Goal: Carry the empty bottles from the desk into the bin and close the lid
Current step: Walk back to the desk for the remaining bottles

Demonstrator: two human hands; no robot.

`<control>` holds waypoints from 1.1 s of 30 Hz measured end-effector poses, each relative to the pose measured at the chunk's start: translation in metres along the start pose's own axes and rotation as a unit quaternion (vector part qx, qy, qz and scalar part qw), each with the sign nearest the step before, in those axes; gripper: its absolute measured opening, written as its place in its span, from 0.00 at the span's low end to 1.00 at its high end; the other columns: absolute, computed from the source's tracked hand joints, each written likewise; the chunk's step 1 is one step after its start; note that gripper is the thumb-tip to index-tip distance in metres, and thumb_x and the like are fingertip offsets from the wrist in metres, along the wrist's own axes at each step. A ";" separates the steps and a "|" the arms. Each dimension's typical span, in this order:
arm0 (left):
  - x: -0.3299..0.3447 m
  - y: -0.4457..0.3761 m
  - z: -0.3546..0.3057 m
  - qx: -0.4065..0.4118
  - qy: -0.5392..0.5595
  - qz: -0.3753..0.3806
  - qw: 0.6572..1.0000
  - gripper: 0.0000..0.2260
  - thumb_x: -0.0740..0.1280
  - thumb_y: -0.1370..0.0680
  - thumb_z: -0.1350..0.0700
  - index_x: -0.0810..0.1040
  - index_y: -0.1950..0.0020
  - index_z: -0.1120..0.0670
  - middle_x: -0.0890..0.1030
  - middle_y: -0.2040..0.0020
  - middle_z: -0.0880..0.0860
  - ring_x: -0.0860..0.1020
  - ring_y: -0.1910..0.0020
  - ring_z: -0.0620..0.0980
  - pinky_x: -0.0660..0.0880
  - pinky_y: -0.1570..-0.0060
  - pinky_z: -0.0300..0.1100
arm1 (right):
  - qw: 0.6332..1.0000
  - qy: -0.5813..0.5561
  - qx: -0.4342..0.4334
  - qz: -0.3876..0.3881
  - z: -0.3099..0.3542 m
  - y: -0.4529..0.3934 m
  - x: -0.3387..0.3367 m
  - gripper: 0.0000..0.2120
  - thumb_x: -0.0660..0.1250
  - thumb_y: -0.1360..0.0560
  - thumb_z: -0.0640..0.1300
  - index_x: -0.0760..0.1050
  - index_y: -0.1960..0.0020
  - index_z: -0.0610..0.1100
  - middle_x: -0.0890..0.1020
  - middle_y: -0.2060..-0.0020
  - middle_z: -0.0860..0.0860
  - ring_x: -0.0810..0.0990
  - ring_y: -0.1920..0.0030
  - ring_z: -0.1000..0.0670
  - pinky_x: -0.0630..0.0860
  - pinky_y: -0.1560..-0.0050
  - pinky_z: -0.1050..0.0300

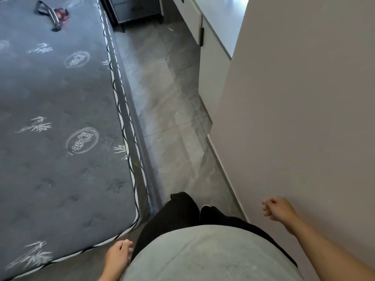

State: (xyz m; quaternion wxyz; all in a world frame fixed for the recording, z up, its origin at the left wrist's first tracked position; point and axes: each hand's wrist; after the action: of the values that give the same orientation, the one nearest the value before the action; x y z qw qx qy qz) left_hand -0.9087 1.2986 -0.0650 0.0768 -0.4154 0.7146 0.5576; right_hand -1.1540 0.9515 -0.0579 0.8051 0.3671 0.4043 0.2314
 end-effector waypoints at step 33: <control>-0.096 -0.269 -0.306 -0.016 0.060 -0.014 0.998 0.09 0.59 0.22 0.64 0.77 0.59 0.62 0.77 0.65 0.59 0.72 0.67 0.54 0.68 0.59 0.44 | 0.999 0.000 -0.023 0.028 0.385 -0.202 0.057 0.09 0.59 0.22 0.37 0.74 0.59 0.40 0.77 0.69 0.45 0.74 0.71 0.48 0.68 0.70 0.60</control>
State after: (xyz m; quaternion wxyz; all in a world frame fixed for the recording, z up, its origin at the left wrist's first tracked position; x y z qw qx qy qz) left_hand -0.5560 1.0753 -0.0952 0.0354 -0.4594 0.7031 0.5416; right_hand -0.7903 0.7085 -0.0871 0.8064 0.3602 0.3883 0.2630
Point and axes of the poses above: each hand's wrist, its own y-axis away from the middle knuckle, its own x-axis out of the palm, z = x × y
